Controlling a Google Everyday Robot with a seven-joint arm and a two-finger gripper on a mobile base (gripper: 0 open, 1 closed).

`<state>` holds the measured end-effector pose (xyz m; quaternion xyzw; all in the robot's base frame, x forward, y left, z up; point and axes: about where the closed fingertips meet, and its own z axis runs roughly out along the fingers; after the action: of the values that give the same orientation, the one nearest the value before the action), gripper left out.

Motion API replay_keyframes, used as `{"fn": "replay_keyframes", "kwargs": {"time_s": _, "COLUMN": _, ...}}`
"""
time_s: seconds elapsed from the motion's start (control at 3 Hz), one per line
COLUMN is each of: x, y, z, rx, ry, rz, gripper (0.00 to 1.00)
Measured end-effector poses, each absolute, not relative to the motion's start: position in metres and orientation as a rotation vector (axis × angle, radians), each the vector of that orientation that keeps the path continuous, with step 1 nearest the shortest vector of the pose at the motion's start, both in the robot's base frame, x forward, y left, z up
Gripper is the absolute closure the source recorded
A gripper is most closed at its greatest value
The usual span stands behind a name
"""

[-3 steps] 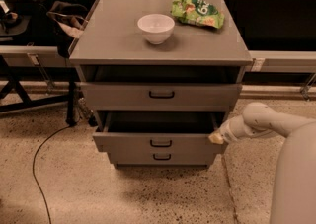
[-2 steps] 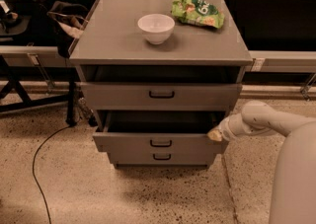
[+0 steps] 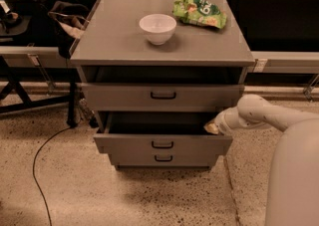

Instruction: Open middle drawer

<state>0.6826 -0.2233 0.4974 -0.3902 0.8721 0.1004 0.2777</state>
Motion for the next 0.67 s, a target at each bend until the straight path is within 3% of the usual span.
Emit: {"fn": "replay_keyframes", "kwargs": {"time_s": 0.67, "x": 0.678, "y": -0.214, "z": 0.468, "rx": -0.946, "ry": 2.383, "rz": 0.295, "gripper": 1.00}}
